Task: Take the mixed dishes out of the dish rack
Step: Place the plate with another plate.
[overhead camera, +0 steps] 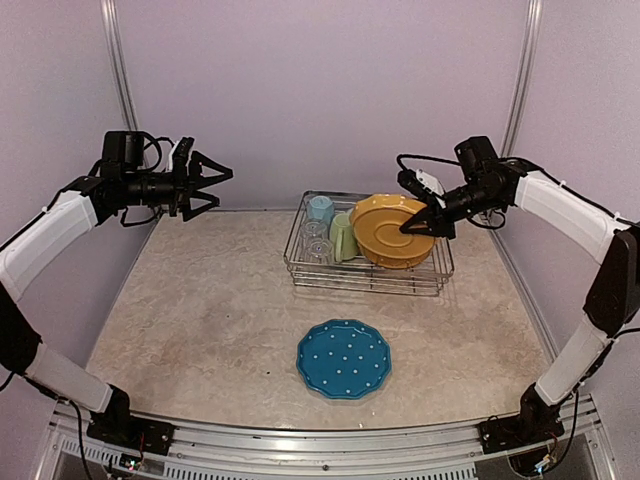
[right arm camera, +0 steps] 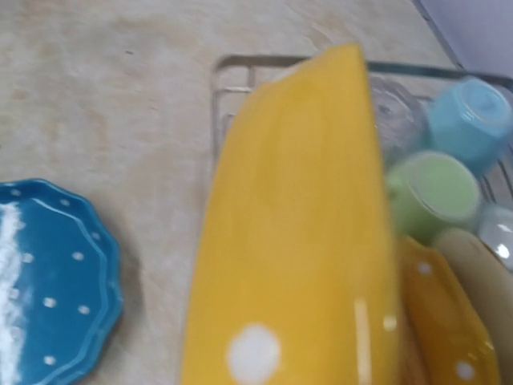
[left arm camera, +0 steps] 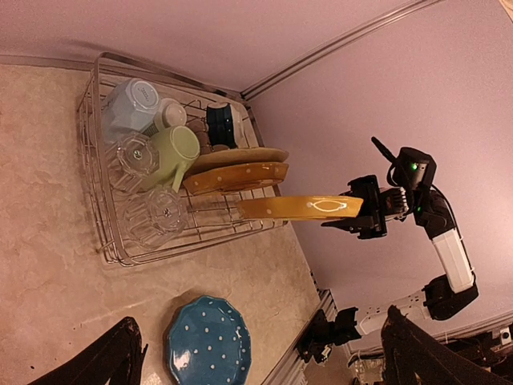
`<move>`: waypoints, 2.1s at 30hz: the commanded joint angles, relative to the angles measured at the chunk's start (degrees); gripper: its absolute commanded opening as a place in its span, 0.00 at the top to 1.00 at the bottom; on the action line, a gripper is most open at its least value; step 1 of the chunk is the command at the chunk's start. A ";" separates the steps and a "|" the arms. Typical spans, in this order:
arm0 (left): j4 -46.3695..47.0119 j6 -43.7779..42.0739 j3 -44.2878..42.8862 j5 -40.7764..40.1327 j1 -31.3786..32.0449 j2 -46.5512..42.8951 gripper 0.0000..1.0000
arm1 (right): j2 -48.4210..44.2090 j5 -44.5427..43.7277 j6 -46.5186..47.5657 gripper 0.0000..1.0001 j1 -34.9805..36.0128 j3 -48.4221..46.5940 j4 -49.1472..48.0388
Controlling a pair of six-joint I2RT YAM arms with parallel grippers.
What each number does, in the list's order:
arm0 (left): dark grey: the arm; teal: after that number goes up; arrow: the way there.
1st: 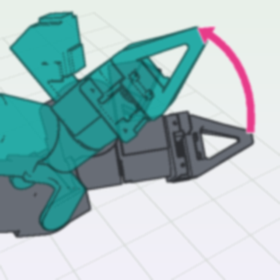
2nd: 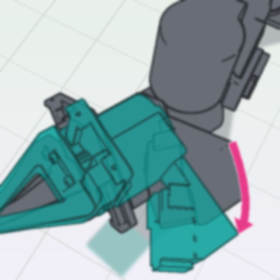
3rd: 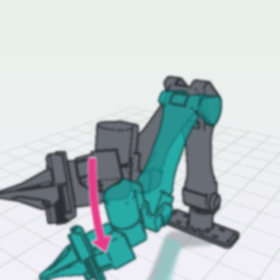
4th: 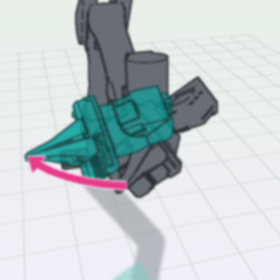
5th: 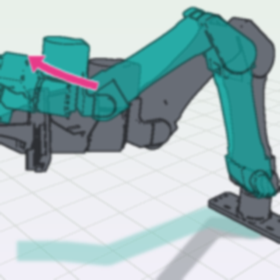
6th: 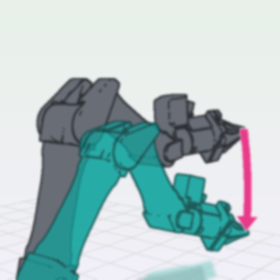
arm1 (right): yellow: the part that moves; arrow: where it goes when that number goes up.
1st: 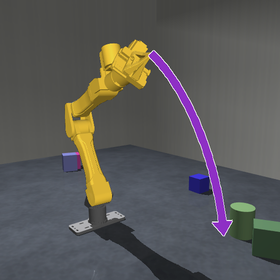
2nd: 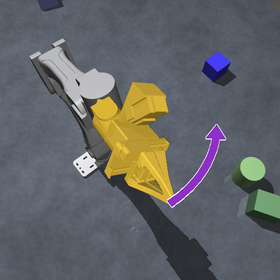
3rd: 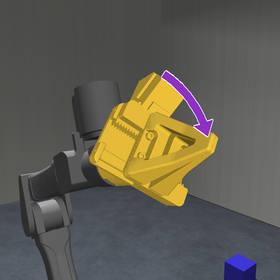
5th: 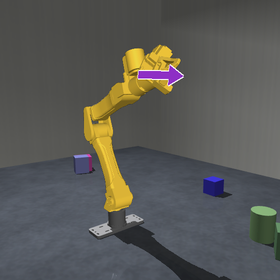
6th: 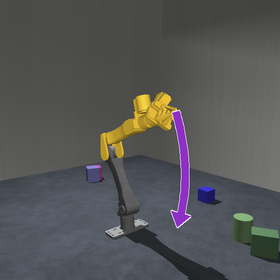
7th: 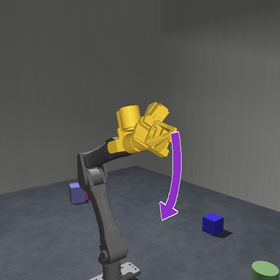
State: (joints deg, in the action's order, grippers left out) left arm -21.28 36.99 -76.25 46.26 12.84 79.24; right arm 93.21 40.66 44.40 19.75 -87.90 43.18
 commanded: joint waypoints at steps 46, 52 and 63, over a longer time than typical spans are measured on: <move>-1.30 -2.19 -0.48 -2.49 0.69 0.63 0.01 | -5.78 -40.75 -13.14 0.73 45.12 35.18 -28.10; -1.31 -2.19 -0.48 -2.51 0.69 0.56 0.01 | -2.91 -39.17 -14.32 0.62 46.39 34.83 -26.42; -1.11 -1.92 -0.46 -2.22 0.63 0.56 0.01 | -0.42 -38.27 -14.17 0.39 47.26 35.43 -25.63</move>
State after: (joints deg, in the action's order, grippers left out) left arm -22.00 35.77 -76.25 44.14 13.13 79.26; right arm 91.37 0.10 31.57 66.24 -53.56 16.14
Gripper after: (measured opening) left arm 0.990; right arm 0.578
